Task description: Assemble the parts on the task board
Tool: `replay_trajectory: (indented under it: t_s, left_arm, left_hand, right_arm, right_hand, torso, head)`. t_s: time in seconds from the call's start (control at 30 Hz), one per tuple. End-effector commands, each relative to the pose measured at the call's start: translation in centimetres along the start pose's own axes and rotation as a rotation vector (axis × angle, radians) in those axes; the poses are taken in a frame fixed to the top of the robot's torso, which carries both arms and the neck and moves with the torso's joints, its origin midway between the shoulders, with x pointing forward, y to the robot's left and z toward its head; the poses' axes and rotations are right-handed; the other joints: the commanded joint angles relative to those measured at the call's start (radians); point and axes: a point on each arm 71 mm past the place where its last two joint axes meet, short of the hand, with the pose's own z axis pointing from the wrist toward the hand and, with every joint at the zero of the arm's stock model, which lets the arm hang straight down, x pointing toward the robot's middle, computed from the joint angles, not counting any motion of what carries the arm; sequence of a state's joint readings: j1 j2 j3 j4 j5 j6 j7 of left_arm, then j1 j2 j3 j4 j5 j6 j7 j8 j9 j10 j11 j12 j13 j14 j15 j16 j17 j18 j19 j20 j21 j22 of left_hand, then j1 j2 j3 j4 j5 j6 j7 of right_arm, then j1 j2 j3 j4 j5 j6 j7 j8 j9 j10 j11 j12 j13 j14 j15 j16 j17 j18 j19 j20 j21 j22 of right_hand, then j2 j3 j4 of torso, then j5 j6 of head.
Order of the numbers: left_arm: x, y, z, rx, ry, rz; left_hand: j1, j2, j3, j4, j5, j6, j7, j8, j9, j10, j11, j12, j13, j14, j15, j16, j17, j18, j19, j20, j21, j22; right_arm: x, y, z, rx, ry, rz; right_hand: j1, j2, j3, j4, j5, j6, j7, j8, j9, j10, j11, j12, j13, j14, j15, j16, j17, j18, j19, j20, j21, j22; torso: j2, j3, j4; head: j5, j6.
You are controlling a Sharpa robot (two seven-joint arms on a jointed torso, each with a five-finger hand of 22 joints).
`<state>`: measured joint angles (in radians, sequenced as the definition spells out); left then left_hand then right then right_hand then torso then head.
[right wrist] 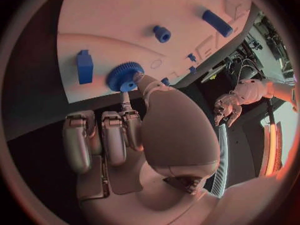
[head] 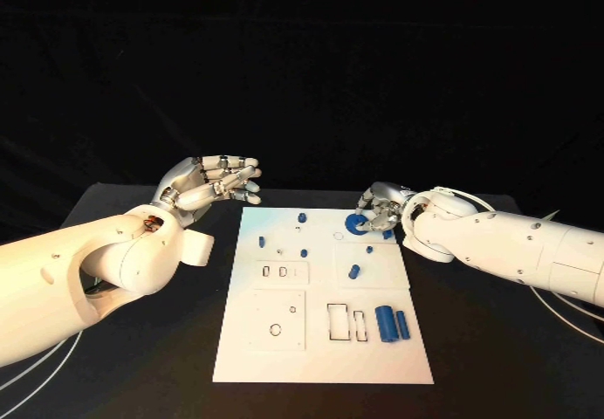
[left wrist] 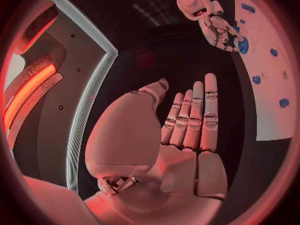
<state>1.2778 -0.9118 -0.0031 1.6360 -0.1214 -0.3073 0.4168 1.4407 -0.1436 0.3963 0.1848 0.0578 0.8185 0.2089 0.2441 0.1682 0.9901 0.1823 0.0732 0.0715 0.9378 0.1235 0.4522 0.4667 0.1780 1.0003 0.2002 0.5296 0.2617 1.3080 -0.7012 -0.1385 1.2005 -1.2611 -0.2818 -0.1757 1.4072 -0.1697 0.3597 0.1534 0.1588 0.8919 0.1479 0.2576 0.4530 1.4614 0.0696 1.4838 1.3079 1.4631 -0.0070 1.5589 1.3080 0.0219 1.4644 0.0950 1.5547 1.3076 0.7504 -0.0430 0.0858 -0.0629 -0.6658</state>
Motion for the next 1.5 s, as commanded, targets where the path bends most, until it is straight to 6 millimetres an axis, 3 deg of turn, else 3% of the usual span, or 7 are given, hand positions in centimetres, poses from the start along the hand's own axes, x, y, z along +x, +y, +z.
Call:
replay_trajectory:
  t_s: [0.03,0.3,0.63,0.83,1.1,1.2,1.5]
  left_arm:
    - [0.2,-0.1,0.0,0.005,0.018,-0.01]
    - [0.1,-0.1,0.0,0.003,0.017,-0.01]
    - [0.1,-0.1,0.0,0.003,0.018,-0.01]
    - [0.1,-0.1,0.1,0.002,0.019,-0.01]
    - [0.4,0.0,0.3,0.002,0.026,-0.013]
    - [0.5,0.1,0.3,0.003,0.027,-0.014]
    - [0.7,0.1,0.5,0.003,0.033,-0.017]
  left_hand:
    - [-0.006,0.001,-0.001,-0.004,-0.003,-0.008,0.034,-0.006,0.002,0.001,0.001,-0.004,-0.001,-0.006,-0.003,0.003,0.001,-0.001,-0.005,0.001,0.004,0.001]
    - [-0.005,0.002,0.0,-0.005,-0.003,-0.007,0.034,-0.006,0.002,0.001,0.002,-0.004,-0.001,-0.007,-0.003,0.004,0.003,-0.001,-0.008,0.001,0.007,0.003]
    - [-0.005,0.002,0.0,-0.005,-0.003,-0.007,0.034,-0.006,0.002,0.001,0.002,-0.004,-0.001,-0.007,-0.003,0.004,0.003,-0.001,-0.008,0.001,0.007,0.003]
    - [-0.005,0.002,0.0,-0.005,-0.003,-0.007,0.034,-0.006,0.002,0.001,0.002,-0.004,-0.001,-0.007,-0.003,0.004,0.003,-0.001,-0.008,0.001,0.007,0.003]
    - [-0.005,0.002,0.0,-0.005,-0.003,-0.007,0.034,-0.006,0.002,0.001,0.002,-0.004,-0.001,-0.007,-0.003,0.004,0.003,-0.001,-0.008,0.001,0.007,0.003]
    - [-0.005,0.002,0.0,-0.005,-0.003,-0.007,0.034,-0.006,0.002,0.001,0.002,-0.004,-0.001,-0.007,-0.003,0.004,0.003,-0.001,-0.008,0.001,0.007,0.003]
    - [-0.005,0.002,0.0,-0.005,-0.003,-0.007,0.034,-0.006,0.002,0.001,0.002,-0.004,-0.001,-0.007,-0.003,0.004,0.003,-0.001,-0.008,0.001,0.007,0.003]
  right_arm:
    - [0.4,0.1,-0.1,-0.017,-0.002,-0.079]
    - [0.5,0.8,-0.3,-0.046,-0.021,-0.103]
    - [-0.1,2.7,-1.2,-0.104,-0.141,-0.139]
    - [-0.4,5.4,-1.8,-0.164,-0.185,-0.153]
    - [0.8,9.7,-2.0,-0.262,-0.195,-0.173]
    - [1.4,11.0,-1.7,-0.282,-0.202,-0.181]
    - [2.2,12.8,-0.7,-0.293,-0.221,-0.204]
  right_hand:
    - [0.005,-0.006,0.009,-0.001,0.003,0.009,0.002,0.003,0.001,0.034,-0.004,0.006,0.18,0.104,-0.003,0.006,0.247,-0.018,0.099,-0.002,0.004,0.249]
    - [-0.014,-0.023,0.021,-0.001,-0.002,0.007,0.005,-0.004,-0.004,0.031,-0.001,0.002,0.177,0.104,-0.001,0.006,0.246,-0.02,0.102,-0.001,0.009,0.255]
    - [-0.039,-0.031,0.067,-0.005,0.052,0.025,0.001,-0.004,-0.009,0.039,-0.005,0.009,0.185,0.105,-0.002,0.007,0.249,-0.022,0.106,0.0,0.016,0.263]
    - [-0.044,-0.031,0.072,-0.005,0.056,0.029,-0.001,-0.003,-0.009,0.042,-0.006,0.012,0.189,0.105,-0.003,0.007,0.25,-0.022,0.106,-0.001,0.016,0.263]
    - [-0.051,-0.032,0.08,-0.006,0.052,0.024,0.0,-0.008,-0.012,0.043,-0.006,0.013,0.189,0.105,-0.003,0.007,0.25,-0.022,0.106,-0.001,0.016,0.263]
    - [-0.053,-0.031,0.085,-0.006,0.051,0.022,0.001,-0.01,-0.013,0.043,-0.005,0.012,0.189,0.105,-0.002,0.007,0.251,-0.022,0.106,-0.001,0.016,0.263]
    - [-0.053,-0.03,0.088,-0.007,0.05,0.022,0.001,-0.011,-0.013,0.043,-0.005,0.012,0.189,0.105,-0.002,0.007,0.25,-0.022,0.106,-0.001,0.016,0.263]
  torso:
    - [0.0,0.0,0.0]
    - [0.0,-0.0002,0.0]
    - [-0.002,-0.0014,0.0007]
    - [-0.001,-0.0011,0.0009]
    - [-0.001,-0.0023,0.0037]
    - [0.0,-0.0004,0.0036]
    - [0.002,-0.0018,0.0013]
  head:
    - [0.0,-0.001]
    - [0.001,0.0]
    - [0.005,0.003]
    - [0.004,0.007]
    - [0.005,0.009]
    - [0.008,0.012]
    - [0.012,0.011]
